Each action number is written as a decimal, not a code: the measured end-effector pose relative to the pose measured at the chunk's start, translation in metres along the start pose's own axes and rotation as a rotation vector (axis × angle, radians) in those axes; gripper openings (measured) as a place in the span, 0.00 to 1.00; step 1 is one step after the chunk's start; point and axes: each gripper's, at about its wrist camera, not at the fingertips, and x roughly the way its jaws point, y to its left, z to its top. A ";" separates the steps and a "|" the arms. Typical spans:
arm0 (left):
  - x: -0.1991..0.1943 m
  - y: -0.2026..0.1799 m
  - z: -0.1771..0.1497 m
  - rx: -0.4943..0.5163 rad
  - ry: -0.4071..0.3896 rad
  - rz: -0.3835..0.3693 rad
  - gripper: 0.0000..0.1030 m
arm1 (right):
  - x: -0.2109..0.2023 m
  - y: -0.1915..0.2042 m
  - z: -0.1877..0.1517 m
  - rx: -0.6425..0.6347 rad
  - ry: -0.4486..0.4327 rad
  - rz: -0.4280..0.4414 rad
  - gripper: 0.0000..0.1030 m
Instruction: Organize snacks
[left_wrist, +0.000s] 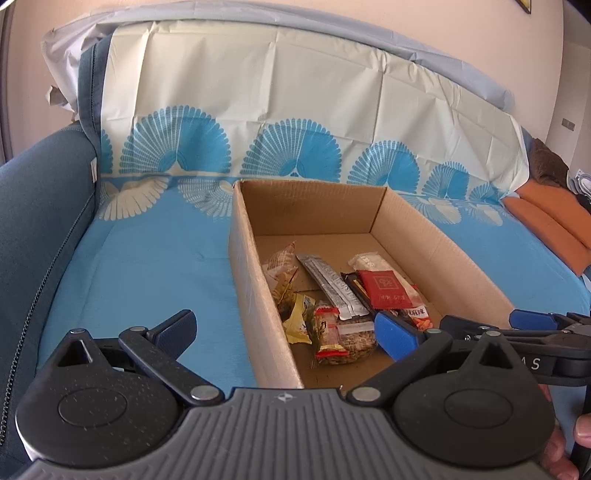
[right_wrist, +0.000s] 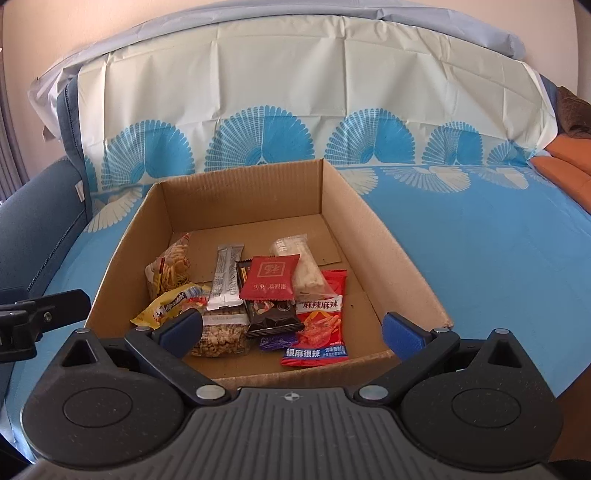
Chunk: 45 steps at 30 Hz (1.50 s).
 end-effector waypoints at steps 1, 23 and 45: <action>0.002 0.000 0.000 -0.003 0.009 -0.003 1.00 | 0.000 0.001 0.000 -0.002 0.001 0.004 0.99; 0.005 -0.005 0.000 0.003 -0.004 -0.013 1.00 | 0.004 0.007 -0.002 -0.028 0.008 0.017 0.99; 0.004 -0.010 -0.002 0.028 -0.027 -0.028 1.00 | 0.008 0.009 -0.004 -0.039 0.013 0.025 0.99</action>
